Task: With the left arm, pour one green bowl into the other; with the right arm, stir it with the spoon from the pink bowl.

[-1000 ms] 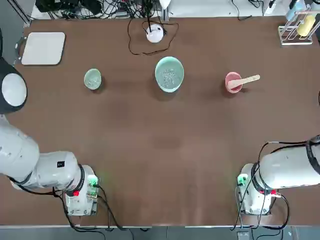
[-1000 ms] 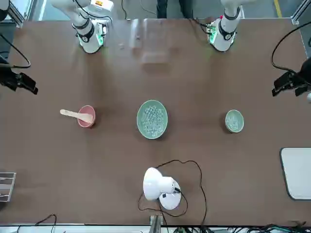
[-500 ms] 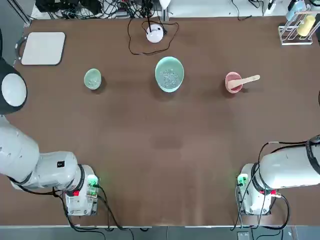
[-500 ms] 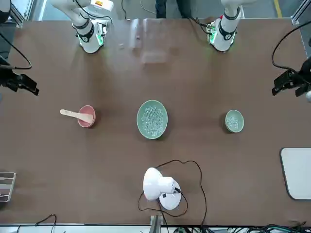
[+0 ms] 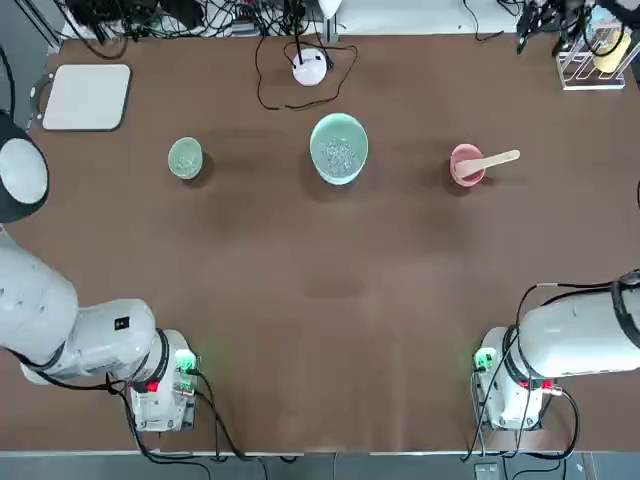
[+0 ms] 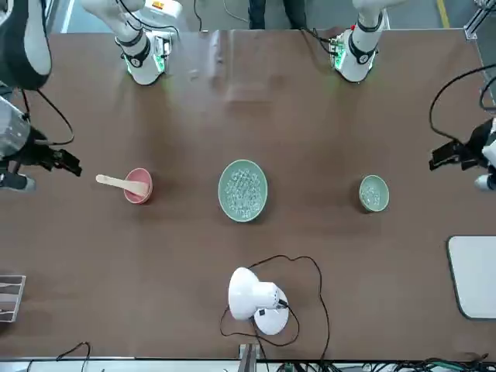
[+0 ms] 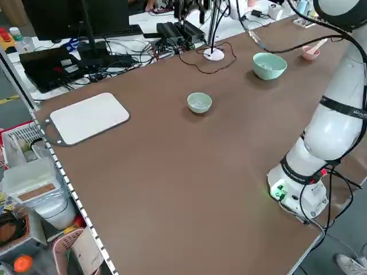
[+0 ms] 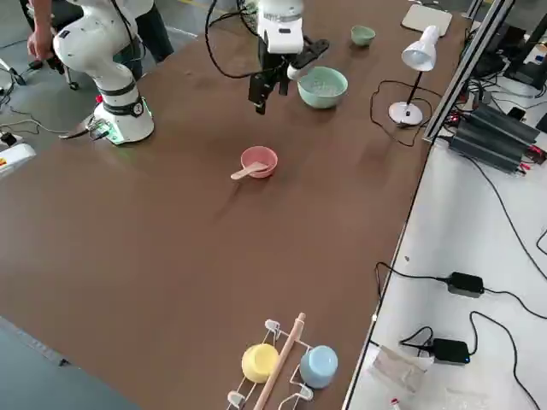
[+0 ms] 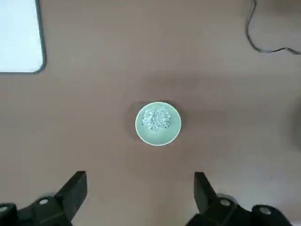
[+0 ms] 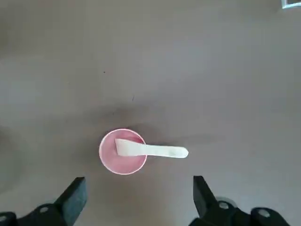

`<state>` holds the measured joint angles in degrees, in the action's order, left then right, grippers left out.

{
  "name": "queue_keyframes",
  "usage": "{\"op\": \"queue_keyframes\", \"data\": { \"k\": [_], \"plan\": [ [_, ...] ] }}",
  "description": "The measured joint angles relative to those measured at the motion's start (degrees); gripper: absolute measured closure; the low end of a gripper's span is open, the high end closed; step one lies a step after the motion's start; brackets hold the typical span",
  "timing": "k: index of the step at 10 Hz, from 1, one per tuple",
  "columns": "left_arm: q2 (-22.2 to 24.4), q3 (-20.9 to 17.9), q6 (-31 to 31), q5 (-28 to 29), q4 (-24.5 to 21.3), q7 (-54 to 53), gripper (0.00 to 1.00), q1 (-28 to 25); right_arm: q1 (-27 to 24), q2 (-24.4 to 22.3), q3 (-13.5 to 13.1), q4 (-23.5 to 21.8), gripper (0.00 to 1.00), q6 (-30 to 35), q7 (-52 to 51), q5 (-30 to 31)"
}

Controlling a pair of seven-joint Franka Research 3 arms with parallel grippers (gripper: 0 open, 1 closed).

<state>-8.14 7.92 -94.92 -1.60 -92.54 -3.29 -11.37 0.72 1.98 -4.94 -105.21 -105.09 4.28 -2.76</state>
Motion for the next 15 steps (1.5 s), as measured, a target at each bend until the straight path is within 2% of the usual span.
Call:
{"op": "queue_keyframes", "data": {
  "k": [3, 5, 7, 8, 10, 15],
  "plan": [
    [3.7, 0.1, -10.8, -0.5, -14.5, -4.2, 0.03, -3.6, -5.5, 0.9, -0.4, -7.9, 0.0, -3.5, -14.3, -7.8],
    [5.5, 0.2, -21.1, -0.7, -24.6, -5.6, 0.04, -4.1, -12.2, 4.3, -0.6, -9.2, 0.0, -3.2, -26.8, -16.5],
    [4.6, 0.2, -32.9, -2.7, -32.3, -6.0, 0.08, -4.0, -16.0, 8.5, -0.7, -9.4, 0.0, -2.3, -29.9, -22.9],
    [2.9, 0.4, -36.2, -3.2, -33.9, -6.8, 0.1, -4.0, -16.9, 10.4, -0.7, -9.4, 0.0, -2.1, -30.0, -25.5],
    [-0.7, 0.4, -37.7, -3.4, -34.1, -9.4, 0.11, -4.1, -18.3, 13.1, -0.7, -9.6, 0.0, -2.1, -30.0, -28.7],
    [-9.4, 0.6, -45.5, -4.2, -33.9, -10.3, 0.15, -4.1, -22.2, 15.4, -0.7, -10.0, 0.01, -2.9, -30.0, -29.8]
  ]
}}
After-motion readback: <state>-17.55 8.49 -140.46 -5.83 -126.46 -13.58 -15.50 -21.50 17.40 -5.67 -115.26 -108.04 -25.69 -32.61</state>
